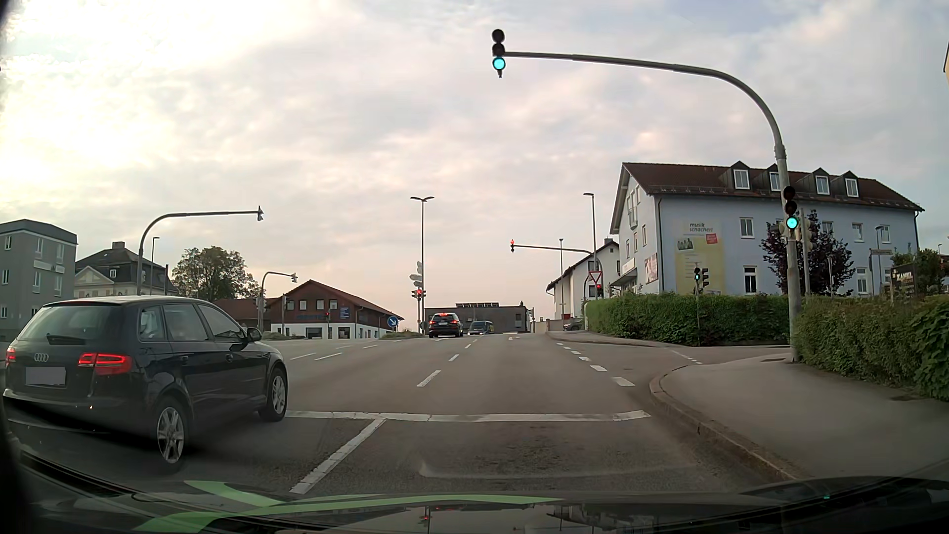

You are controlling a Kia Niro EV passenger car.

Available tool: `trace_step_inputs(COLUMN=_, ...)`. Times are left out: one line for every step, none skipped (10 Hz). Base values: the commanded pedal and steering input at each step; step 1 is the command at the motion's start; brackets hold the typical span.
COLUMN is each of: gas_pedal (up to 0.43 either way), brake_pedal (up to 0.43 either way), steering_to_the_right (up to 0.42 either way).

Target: Follow the waypoints while adhering to traffic rules and regulations

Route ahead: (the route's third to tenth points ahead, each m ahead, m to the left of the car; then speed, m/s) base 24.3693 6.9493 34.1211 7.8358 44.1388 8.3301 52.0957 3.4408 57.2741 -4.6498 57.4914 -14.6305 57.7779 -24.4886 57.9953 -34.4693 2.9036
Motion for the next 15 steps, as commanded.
trace_step_inputs(gas_pedal=0.26, brake_pedal=0.0, steering_to_the_right=-0.005)
trace_step_inputs(gas_pedal=0.26, brake_pedal=0.0, steering_to_the_right=-0.005)
trace_step_inputs(gas_pedal=0.26, brake_pedal=0.0, steering_to_the_right=-0.005)
trace_step_inputs(gas_pedal=0.26, brake_pedal=0.0, steering_to_the_right=-0.005)
trace_step_inputs(gas_pedal=0.26, brake_pedal=0.0, steering_to_the_right=-0.005)
trace_step_inputs(gas_pedal=0.26, brake_pedal=0.0, steering_to_the_right=-0.006)
trace_step_inputs(gas_pedal=0.26, brake_pedal=0.0, steering_to_the_right=-0.005)
trace_step_inputs(gas_pedal=0.26, brake_pedal=0.0, steering_to_the_right=-0.005)
trace_step_inputs(gas_pedal=0.26, brake_pedal=0.0, steering_to_the_right=-0.006)
trace_step_inputs(gas_pedal=0.26, brake_pedal=0.0, steering_to_the_right=-0.005)
trace_step_inputs(gas_pedal=0.26, brake_pedal=0.0, steering_to_the_right=-0.003)
trace_step_inputs(gas_pedal=0.248, brake_pedal=0.0, steering_to_the_right=-0.002)
trace_step_inputs(gas_pedal=0.248, brake_pedal=0.0, steering_to_the_right=-0.003)
trace_step_inputs(gas_pedal=0.248, brake_pedal=0.0, steering_to_the_right=-0.002)
trace_step_inputs(gas_pedal=0.248, brake_pedal=0.0, steering_to_the_right=-0.002)
